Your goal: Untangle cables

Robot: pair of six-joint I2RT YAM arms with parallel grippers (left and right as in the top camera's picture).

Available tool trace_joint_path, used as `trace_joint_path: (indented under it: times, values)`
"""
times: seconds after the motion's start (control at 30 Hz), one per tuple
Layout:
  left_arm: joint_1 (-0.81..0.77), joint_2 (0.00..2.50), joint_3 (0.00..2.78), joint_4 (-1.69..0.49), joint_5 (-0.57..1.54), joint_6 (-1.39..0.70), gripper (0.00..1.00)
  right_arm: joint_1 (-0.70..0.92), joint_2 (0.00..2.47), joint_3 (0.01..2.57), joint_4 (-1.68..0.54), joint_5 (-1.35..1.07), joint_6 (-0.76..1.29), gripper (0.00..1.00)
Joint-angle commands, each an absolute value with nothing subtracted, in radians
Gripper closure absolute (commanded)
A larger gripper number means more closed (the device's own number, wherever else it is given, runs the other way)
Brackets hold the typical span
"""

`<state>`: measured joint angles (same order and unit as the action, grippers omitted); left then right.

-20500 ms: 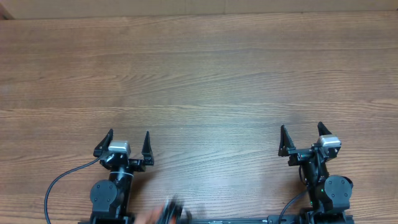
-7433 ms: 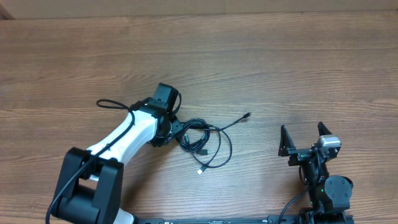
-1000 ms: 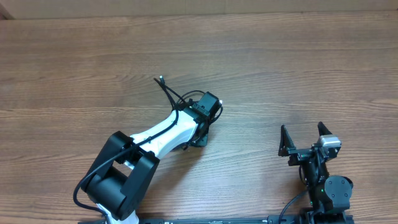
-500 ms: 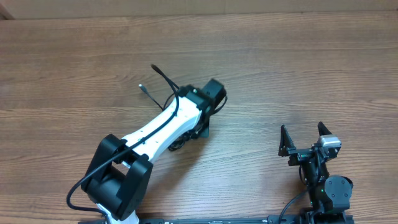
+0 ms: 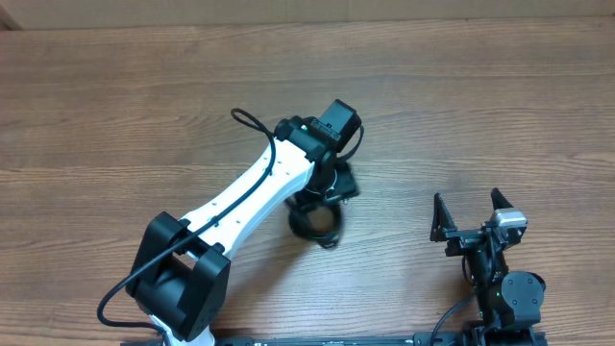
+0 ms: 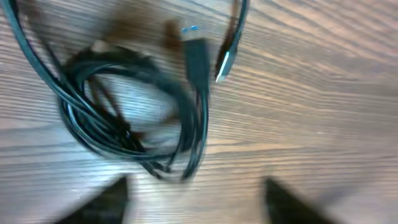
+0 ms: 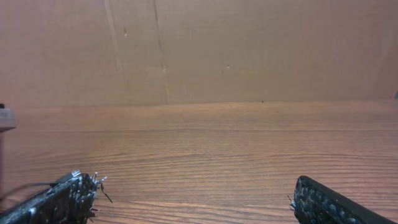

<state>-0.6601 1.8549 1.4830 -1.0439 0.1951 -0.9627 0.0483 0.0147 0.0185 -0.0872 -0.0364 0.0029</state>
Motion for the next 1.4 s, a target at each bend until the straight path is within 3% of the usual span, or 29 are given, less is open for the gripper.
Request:
trace_joint_path:
  times: [0.0,0.2,0.33,0.47,0.53,0.7,0.87,1.07,1.27,1.3,1.37]
  values:
    - [-0.668,1.828,1.506,-1.014,0.089,-0.939,0.01,0.051,0.007,0.009,-0.081,-0.027,-0.002,0.00]
    - [-0.667,1.828,1.506,-0.970,-0.174,-0.371,0.00,0.051,0.007,0.009,-0.081,-0.027,-0.002,0.00]
    - [-0.668,1.831,1.504,-0.983,-0.154,0.031,0.09,0.051,0.007,0.009,-0.081,-0.027,-0.002,0.00]
    - [-0.668,1.831,1.493,-0.963,-0.088,0.214,0.16,0.051,0.007,0.009,-0.081,-0.027,-0.002,0.00]
    - [-0.668,1.831,1.486,-0.964,-0.034,0.266,0.22,0.051,0.007,0.009,-0.081,-0.027,-0.002,0.00]
    - [-0.667,1.832,1.415,-0.918,0.065,0.336,0.24,0.051,0.007,0.009,-0.081,-0.027,-0.002,0.00]
    - [-0.666,1.832,1.282,-0.809,0.072,0.482,0.36,0.051,0.007,0.009,-0.081,-0.027,-0.002,0.00]
    - [-0.666,1.832,1.181,-0.701,0.072,0.546,0.34,0.051,0.007,0.008,-0.081,-0.027,-0.002,0.00]
    - [-0.666,1.832,1.161,-0.589,0.115,0.546,0.73,0.051,0.007,0.009,-0.081,-0.027,-0.002,0.00]
    - [-0.666,1.832,1.161,-0.579,0.142,0.546,0.75,0.051,0.007,0.009,-0.081,-0.027,-0.002,0.00]
    - [-0.666,1.833,1.160,-0.565,0.192,0.546,0.70,0.051,0.007,0.009,-0.081,-0.027,-0.002,0.00]
